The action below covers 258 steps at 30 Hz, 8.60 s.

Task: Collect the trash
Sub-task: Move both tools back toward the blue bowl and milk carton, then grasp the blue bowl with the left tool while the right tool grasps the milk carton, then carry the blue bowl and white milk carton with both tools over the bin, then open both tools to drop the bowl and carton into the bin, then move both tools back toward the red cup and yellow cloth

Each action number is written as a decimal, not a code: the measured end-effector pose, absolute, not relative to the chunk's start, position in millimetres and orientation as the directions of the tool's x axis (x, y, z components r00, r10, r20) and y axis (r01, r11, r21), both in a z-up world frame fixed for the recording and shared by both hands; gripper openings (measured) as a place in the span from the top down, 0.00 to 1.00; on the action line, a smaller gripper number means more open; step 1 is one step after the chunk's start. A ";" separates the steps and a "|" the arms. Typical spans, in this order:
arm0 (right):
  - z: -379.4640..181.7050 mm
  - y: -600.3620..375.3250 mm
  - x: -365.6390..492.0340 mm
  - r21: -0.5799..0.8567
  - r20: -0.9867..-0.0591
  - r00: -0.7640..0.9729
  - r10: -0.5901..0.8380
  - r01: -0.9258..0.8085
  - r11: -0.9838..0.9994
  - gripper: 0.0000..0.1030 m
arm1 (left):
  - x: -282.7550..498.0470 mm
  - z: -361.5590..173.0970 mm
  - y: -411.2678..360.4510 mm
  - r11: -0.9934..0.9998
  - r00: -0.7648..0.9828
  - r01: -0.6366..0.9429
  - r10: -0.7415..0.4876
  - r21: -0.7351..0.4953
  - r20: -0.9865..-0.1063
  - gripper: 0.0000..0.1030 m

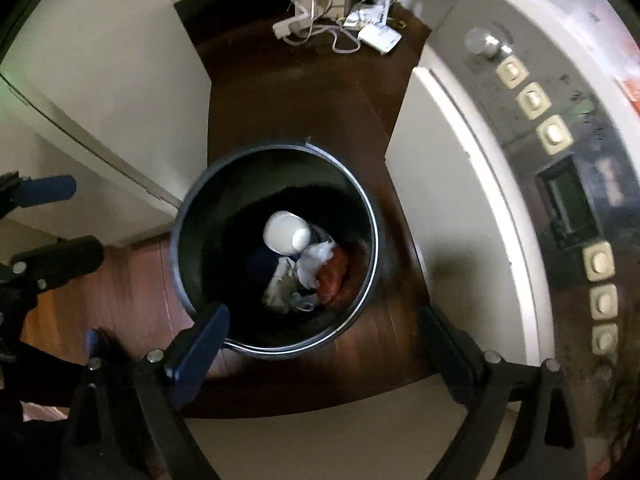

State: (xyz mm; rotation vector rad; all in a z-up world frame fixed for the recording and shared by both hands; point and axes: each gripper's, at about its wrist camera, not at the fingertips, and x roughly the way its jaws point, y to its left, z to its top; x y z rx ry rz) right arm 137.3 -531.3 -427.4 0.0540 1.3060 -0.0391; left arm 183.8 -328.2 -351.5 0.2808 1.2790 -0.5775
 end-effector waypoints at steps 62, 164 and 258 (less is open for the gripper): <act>7.1 -229.5 163.3 0.000 -0.580 0.798 0.163 -0.200 0.980 0.06 | 154.6 -20.3 5.9 0.994 0.828 0.094 -0.105 -0.049 -0.550 0.15; -9.1 -431.7 103.6 0.029 -0.627 0.778 -0.019 0.048 0.998 0.45 | 165.2 -6.7 -214.9 0.869 0.699 0.495 -0.401 -0.004 -0.592 0.27; -9.8 -382.8 118.5 0.016 -0.646 0.759 0.076 -0.085 0.996 0.00 | 152.9 -32.7 -143.7 0.945 0.745 0.327 -0.267 -0.015 -0.611 0.09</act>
